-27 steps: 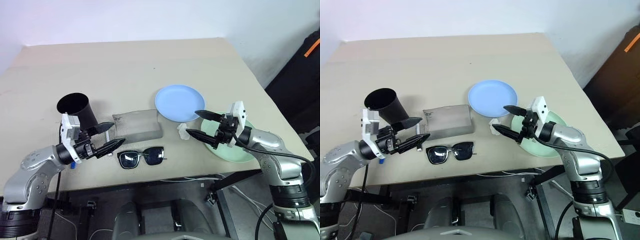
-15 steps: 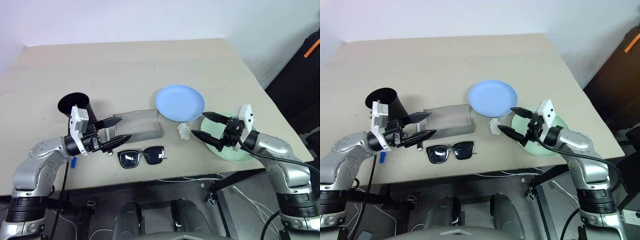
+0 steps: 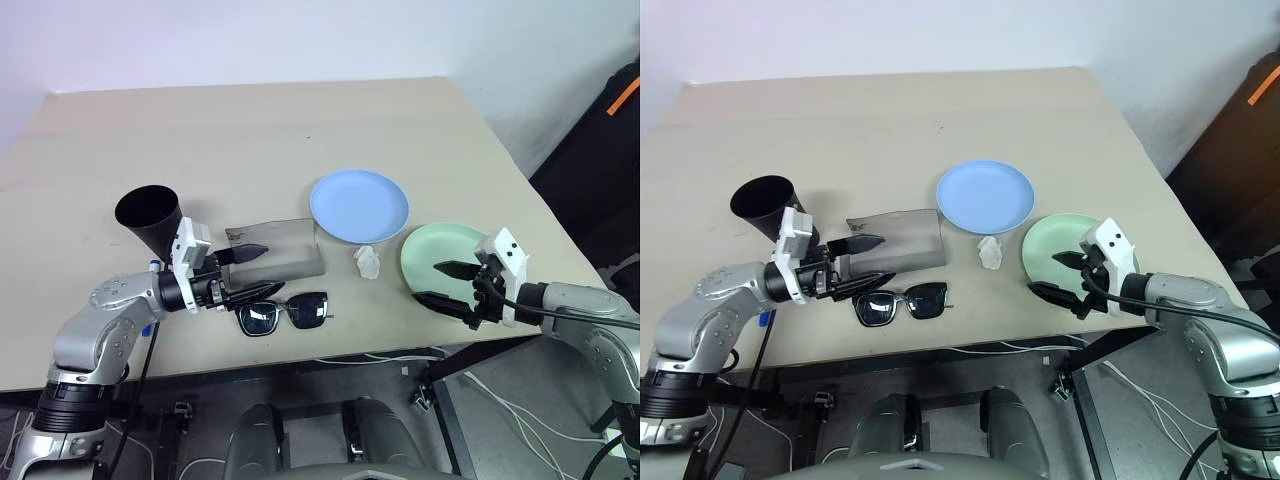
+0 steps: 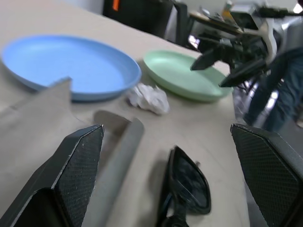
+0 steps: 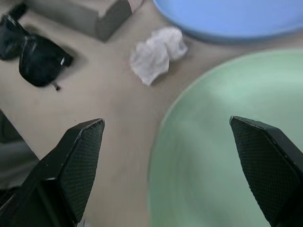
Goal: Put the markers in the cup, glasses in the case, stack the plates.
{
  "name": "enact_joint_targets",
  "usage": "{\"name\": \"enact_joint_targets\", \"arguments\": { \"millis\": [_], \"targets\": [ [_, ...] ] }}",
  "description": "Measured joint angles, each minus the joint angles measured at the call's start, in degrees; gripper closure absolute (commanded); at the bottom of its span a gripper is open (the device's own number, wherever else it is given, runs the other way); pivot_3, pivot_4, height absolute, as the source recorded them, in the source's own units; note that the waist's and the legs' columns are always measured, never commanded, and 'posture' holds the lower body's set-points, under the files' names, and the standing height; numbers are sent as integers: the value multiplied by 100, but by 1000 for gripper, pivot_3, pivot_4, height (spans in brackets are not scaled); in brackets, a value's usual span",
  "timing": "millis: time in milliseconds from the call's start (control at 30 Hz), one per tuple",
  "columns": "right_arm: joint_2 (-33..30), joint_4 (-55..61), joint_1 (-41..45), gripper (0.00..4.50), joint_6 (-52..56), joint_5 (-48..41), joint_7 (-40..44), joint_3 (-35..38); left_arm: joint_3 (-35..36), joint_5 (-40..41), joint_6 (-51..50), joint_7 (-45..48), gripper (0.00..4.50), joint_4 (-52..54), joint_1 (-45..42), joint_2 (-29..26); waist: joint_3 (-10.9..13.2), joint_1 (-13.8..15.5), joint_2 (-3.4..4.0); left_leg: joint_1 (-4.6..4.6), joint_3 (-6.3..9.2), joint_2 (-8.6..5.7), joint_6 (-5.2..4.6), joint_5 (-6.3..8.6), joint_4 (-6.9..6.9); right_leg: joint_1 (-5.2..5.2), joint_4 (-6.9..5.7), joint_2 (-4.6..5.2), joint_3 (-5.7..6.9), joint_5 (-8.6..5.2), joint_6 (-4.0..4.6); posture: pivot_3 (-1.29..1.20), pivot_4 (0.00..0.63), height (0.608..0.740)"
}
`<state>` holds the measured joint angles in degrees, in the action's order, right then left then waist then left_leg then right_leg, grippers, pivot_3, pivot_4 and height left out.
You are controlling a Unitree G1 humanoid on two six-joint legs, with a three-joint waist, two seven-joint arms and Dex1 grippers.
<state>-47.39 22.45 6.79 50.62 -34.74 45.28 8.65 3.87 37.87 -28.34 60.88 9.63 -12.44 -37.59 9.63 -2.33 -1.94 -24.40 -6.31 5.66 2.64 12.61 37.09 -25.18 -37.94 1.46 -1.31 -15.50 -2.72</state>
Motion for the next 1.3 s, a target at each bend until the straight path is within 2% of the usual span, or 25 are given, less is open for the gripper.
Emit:
{"name": "enact_joint_targets", "arguments": {
  "millis": [300, 333, 400, 733, 767, 1233, 1300],
  "targets": [
    [-175, 87, 53, 43, 421, 157, -217, -366, -302, -492, 179, -3, 0, -71, -31, 91, 0, 13, -1, -2, 2, -1, 0, 0, 0, -1, 1, 0, 0, -1, -1, 0, 150, 726],
    [-186, 85, 53, 213, 407, 215, -223, -399, -305, -526, 224, -4, 0, -108, -31, 115, 0, 14, -1, -2, 2, -1, 0, 0, 0, -1, 1, 0, 0, -1, -1, 0, 150, 726],
    [-195, 80, 53, 658, 375, 298, -231, -423, -306, -605, 298, -5, 0, -182, -31, 162, 0, 14, -1, -2, 1, -1, 0, 0, 0, -1, 1, 0, 0, -1, -1, 0, 150, 726],
    [-265, 80, 151, 4224, 335, 326, -157, -401, -323, -842, 542, 88, 0, -435, -49, 267, 0, 14, -1, -2, 1, -1, 0, 0, 1, -1, 1, 1, 0, -1, -1, 0, 150, 726],
    [-273, 80, 183, 4446, 352, 318, -144, -401, -323, -843, 542, 97, 0, -460, -74, 284, 1, 14, -1, -3, 1, -1, 0, 0, 1, -1, 1, 1, 0, -1, -1, 0, 150, 726],
    [-297, 45, 355, 4446, 504, 418, -106, -708, -317, -862, 534, 71, 0, -527, -203, 298, 0, 14, -1, -3, 1, -1, -1, 0, 1, -1, 1, 0, 0, -1, -2, 0, 150, 726],
    [-293, 45, 335, 4059, 258, 494, -61, -787, -314, -861, 521, 42, 0, -513, -201, 297, 1, 14, -1, -3, 2, -1, -1, 0, 1, -1, 1, 0, 1, -2, -3, 0, 150, 726]
  ]
}}
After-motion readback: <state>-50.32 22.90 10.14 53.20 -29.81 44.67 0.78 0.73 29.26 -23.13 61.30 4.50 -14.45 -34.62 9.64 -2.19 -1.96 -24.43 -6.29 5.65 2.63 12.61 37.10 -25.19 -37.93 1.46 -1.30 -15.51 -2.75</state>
